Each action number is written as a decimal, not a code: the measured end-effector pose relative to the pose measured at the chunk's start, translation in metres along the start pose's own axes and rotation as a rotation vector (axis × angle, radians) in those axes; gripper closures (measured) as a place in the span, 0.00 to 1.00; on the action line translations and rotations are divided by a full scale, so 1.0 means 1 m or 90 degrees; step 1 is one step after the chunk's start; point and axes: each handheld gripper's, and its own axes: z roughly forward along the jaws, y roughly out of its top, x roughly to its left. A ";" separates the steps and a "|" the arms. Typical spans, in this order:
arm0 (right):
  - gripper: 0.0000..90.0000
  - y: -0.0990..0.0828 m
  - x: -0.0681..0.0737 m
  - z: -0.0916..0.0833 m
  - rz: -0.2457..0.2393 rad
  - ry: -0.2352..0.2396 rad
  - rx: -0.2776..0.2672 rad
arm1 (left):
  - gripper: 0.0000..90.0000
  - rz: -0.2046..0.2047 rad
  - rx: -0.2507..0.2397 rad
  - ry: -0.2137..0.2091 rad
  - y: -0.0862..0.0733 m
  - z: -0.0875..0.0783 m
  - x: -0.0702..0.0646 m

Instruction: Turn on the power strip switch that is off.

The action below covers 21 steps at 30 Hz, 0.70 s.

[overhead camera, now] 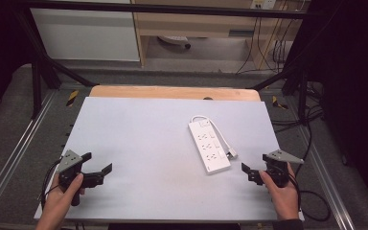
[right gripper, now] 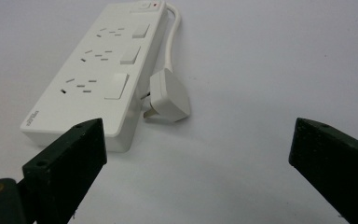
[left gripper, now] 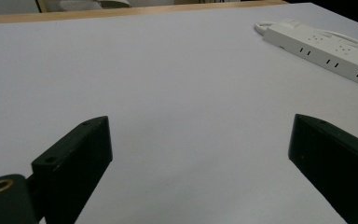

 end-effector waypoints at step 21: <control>0.04 0.013 0.009 -0.013 -0.016 0.006 -0.043 | 0.07 0.007 0.006 -0.006 -0.001 0.001 -0.001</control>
